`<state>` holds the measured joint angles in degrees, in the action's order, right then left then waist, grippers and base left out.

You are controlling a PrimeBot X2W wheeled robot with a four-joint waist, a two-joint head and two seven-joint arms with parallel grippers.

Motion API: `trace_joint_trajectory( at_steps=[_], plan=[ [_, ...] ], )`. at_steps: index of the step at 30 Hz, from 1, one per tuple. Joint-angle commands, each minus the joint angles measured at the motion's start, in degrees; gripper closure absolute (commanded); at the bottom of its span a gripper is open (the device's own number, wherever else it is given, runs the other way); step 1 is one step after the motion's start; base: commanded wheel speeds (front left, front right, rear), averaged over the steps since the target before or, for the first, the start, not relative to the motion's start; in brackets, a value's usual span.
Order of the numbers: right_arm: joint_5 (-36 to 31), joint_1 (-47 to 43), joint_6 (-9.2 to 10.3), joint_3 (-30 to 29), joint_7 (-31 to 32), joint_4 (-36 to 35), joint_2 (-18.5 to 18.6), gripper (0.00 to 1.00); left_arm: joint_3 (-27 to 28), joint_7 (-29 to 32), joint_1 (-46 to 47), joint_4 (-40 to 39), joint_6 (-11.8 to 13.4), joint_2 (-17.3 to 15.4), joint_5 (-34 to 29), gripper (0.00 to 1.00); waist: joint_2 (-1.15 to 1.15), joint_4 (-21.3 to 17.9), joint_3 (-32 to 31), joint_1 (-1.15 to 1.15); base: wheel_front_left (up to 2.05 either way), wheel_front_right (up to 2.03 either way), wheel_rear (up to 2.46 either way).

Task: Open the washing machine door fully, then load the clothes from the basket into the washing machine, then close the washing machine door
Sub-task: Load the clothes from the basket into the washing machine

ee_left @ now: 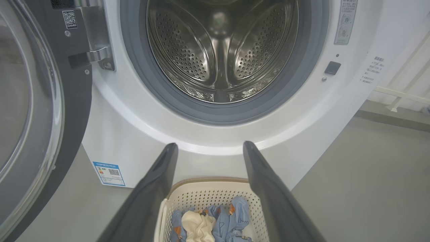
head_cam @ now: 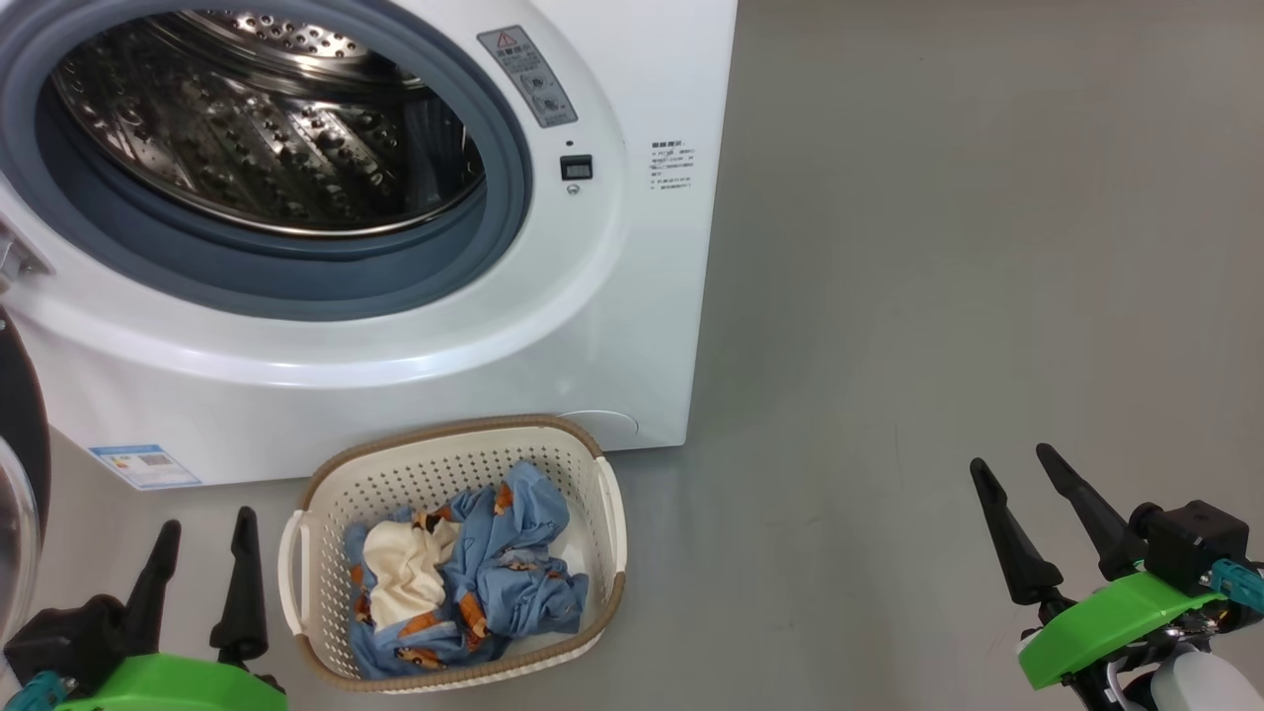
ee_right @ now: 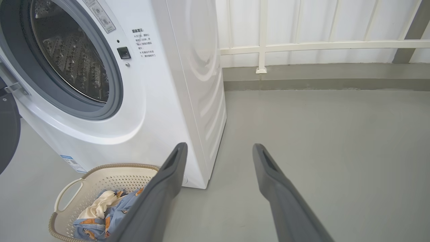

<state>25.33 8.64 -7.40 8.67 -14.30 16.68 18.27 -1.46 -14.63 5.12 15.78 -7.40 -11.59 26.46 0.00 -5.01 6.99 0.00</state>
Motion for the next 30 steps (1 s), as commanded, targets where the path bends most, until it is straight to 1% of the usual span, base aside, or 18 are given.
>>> trace_joint_trajectory(
  at_steps=[1, 10, 15, 21, 30],
  plan=[
    [-0.24, 0.99, -0.09, 0.91, -0.7, -1.47, 0.66, 0.0, 1.68, -0.37, 2.18, -1.18, -0.09, -1.15, -0.36, 0.0, 0.0, 0.04, 0.15, 0.0, 0.0, 0.0, 0.0],
    [-0.38, 1.58, -0.09, 0.75, -0.7, -1.73, 0.26, 0.0, 0.78, -0.37, 2.71, -0.21, -0.09, -0.99, -0.37, 0.0, 0.0, 0.07, 1.2, 0.0, 0.0, 0.0, 0.0],
    [-0.57, 2.07, -0.09, 0.8, -0.7, -1.89, -0.11, 0.0, -0.73, -0.37, 3.37, 2.12, -0.09, -0.8, -0.19, 0.0, 0.0, -0.07, 2.17, 0.0, 0.0, 0.0, 0.0],
    [-0.79, 3.0, -0.09, 0.69, -0.7, -2.28, -0.75, 0.0, -3.6, -0.37, 5.47, 6.39, -0.09, -0.6, 0.45, 0.0, 0.0, -0.24, 4.36, 0.0, 0.0, 0.0, 0.0],
    [-1.24, 6.05, -0.09, 0.46, -0.7, -3.41, -1.84, 0.0, -9.87, -0.37, 12.89, 15.4, -0.09, -2.32, 2.48, 0.0, 0.0, -1.05, 10.78, 0.0, 0.0, 0.0, 0.0]
  ],
)
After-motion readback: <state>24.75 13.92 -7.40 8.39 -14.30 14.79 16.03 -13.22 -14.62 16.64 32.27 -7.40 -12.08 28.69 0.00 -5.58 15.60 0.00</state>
